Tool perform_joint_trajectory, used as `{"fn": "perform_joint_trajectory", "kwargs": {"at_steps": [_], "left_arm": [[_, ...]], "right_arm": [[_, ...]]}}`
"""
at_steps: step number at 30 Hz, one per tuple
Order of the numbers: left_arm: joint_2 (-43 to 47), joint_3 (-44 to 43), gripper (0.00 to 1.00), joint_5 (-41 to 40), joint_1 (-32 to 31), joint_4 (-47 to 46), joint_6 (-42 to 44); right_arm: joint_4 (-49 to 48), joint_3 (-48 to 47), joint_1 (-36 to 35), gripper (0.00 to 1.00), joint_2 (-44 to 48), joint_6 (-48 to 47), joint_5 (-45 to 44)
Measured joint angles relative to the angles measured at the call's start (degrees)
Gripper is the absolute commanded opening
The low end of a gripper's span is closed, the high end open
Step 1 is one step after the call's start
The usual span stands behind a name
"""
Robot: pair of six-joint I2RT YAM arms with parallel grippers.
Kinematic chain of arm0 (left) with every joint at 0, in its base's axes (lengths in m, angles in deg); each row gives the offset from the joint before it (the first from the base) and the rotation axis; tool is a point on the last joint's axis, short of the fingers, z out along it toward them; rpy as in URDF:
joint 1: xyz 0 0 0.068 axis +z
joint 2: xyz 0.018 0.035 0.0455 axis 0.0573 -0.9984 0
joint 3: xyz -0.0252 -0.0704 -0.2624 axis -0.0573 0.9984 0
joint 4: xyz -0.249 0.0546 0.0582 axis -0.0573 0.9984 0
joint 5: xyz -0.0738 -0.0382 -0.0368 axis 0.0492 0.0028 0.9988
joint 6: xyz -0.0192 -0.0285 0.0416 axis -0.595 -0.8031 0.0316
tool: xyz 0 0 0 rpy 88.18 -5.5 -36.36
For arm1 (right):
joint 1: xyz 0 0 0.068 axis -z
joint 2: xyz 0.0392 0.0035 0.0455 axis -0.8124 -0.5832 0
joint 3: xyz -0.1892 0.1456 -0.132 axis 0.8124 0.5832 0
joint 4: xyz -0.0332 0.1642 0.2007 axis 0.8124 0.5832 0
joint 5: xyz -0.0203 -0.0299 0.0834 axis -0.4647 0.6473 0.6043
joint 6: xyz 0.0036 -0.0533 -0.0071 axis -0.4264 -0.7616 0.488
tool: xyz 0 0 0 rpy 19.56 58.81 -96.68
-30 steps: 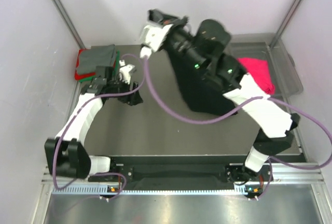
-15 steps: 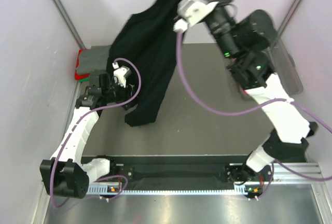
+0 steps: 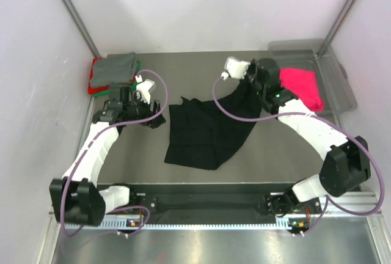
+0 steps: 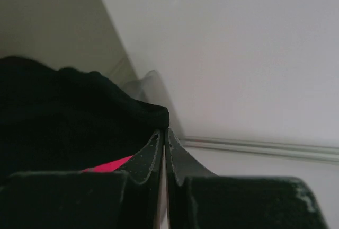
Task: Fold and stack the t-shirts
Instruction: Flatten the tshirt out
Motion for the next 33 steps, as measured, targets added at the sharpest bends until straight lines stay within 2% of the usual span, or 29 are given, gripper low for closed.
{"fn": "perform_joint_trajectory", "kwargs": {"at_steps": [3, 10, 14, 24, 33], "left_arm": [[-5.90, -0.61, 0.69, -0.28, -0.02, 0.24, 0.59], [-26.34, -9.68, 0.69, -0.76, -0.31, 3.54, 1.75], [-33.29, -14.69, 0.55, -0.85, -0.46, 4.00, 1.81], [-35.26, -16.79, 0.50, 1.05, -5.49, 7.17, 2.03], [-40.83, -16.96, 0.52, -3.63, -5.95, 8.81, 2.82]], "right_arm": [[1.36, 6.47, -0.20, 0.00, 0.68, 2.23, 0.00], [1.29, 8.39, -0.33, 0.00, 9.18, 7.69, -0.02], [1.79, 8.39, -0.33, 0.00, 12.92, 10.47, 0.00], [4.26, 11.06, -0.33, 0.00, 15.50, 12.76, 0.13], [5.11, 11.32, -0.33, 0.00, 15.50, 13.38, 0.22]]}}
